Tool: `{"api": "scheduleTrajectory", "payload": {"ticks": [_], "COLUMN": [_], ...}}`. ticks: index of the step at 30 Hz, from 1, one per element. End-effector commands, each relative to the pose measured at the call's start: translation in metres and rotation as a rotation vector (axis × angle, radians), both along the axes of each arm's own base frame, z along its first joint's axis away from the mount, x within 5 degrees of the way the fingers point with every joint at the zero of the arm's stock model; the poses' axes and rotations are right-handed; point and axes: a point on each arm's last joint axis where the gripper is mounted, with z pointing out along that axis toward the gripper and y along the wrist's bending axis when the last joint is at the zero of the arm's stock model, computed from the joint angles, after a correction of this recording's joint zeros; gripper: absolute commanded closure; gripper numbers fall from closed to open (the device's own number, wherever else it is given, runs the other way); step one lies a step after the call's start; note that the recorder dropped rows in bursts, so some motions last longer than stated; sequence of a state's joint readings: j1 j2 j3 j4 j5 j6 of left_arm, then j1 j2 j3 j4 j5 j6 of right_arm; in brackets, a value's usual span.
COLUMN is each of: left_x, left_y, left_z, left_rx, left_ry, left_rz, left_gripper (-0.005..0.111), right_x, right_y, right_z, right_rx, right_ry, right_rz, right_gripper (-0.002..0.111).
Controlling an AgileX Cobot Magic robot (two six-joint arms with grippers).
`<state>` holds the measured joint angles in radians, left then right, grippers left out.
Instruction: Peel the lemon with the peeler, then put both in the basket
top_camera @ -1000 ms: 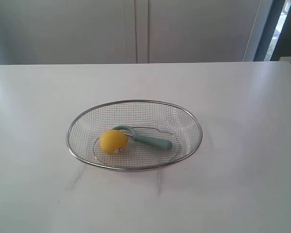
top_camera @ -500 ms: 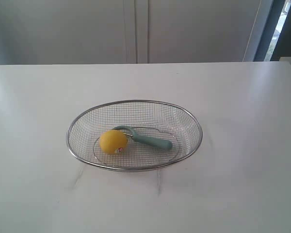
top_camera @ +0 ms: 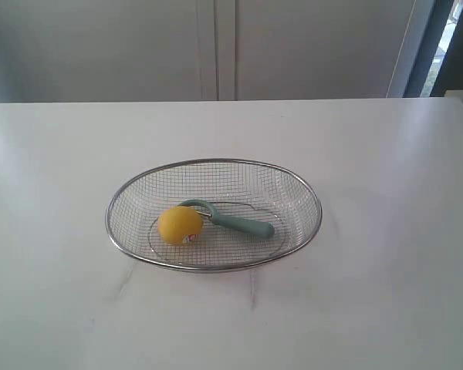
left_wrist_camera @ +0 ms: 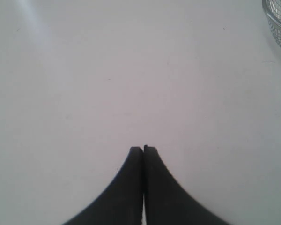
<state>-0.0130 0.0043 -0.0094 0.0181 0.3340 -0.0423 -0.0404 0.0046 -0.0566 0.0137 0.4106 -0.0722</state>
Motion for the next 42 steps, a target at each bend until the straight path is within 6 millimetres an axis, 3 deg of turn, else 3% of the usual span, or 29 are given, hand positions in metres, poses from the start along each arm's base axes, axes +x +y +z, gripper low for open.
{"api": "scheduleTrajectory", "payload": {"ticks": [1, 3, 42], "left_x": [-0.0003, -0.0003, -0.0003], "left_y": [-0.0004, -0.0004, -0.0004], "left_z": [-0.0032, -0.0032, -0.0032], "left_rx": [-0.007, -0.007, -0.007], "left_ry": [0.009, 0.009, 0.009], "left_rz": [-0.001, -0.001, -0.001], "left_gripper": [0.107, 0.107, 0.107], "right_x": [0.0011, 0.0021, 0.0025], "right_y": [-0.0025, -0.0027, -0.0027], "right_z": [-0.0073, -0.0149, -0.0133], "right_rx": [-0.015, -0.014, -0.015], "right_ry": [-0.001, 0.010, -0.008], "right_rz": [-0.039, -0.041, -0.041], "right_gripper": [0.108, 0.108, 0.108]}}
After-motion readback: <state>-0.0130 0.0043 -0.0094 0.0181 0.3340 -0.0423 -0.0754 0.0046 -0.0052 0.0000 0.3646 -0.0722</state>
